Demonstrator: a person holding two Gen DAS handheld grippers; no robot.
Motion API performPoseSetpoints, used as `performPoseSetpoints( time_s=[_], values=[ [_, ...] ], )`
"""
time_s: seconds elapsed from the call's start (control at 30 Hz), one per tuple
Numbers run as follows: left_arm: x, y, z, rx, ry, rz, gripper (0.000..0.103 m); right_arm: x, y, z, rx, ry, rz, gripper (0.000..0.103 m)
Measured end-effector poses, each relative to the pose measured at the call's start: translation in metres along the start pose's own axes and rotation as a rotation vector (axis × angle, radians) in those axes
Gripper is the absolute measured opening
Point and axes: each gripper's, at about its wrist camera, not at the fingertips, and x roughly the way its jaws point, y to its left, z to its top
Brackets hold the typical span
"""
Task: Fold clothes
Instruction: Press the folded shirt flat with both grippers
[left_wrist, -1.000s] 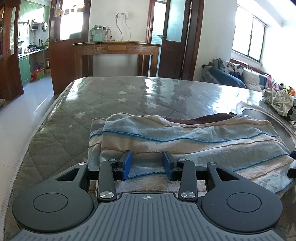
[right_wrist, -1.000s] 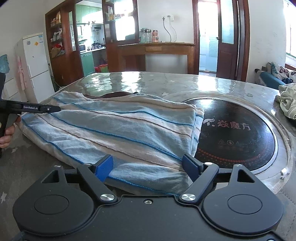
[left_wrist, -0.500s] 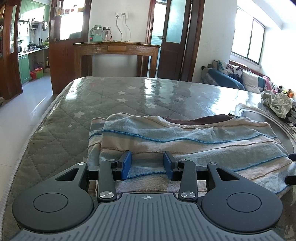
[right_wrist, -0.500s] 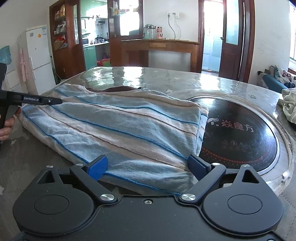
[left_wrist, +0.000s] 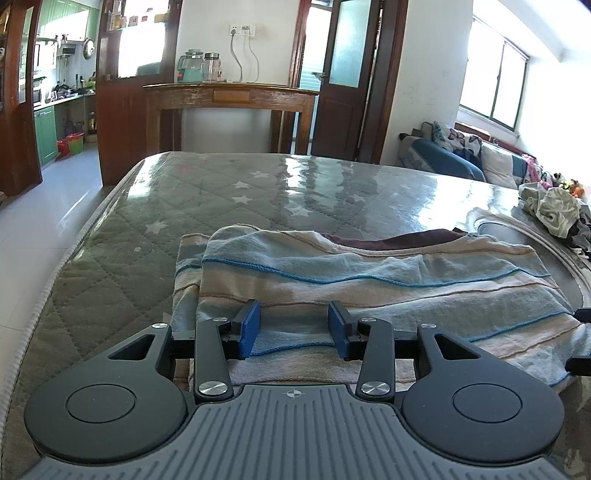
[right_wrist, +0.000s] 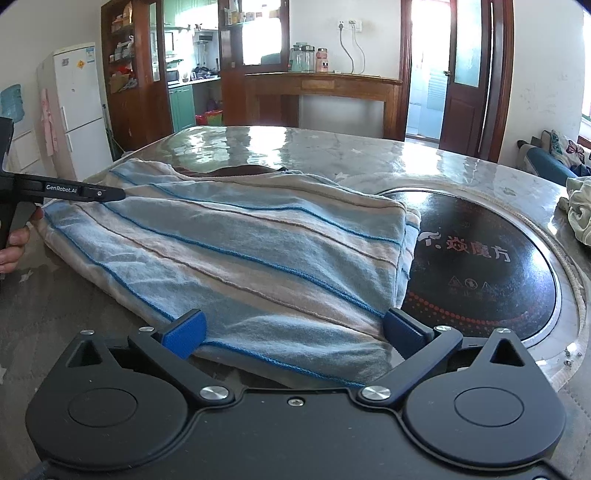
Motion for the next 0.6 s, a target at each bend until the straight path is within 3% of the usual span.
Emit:
performPoseSetpoints(
  time_s=[0.6],
  values=[
    [0.0016, -0.0023, 0.0003, 0.001, 0.001, 0.001, 0.042, -0.0007, -0.0025, -0.0005, 0.002, 0.001, 0.004, 0.103]
  ],
)
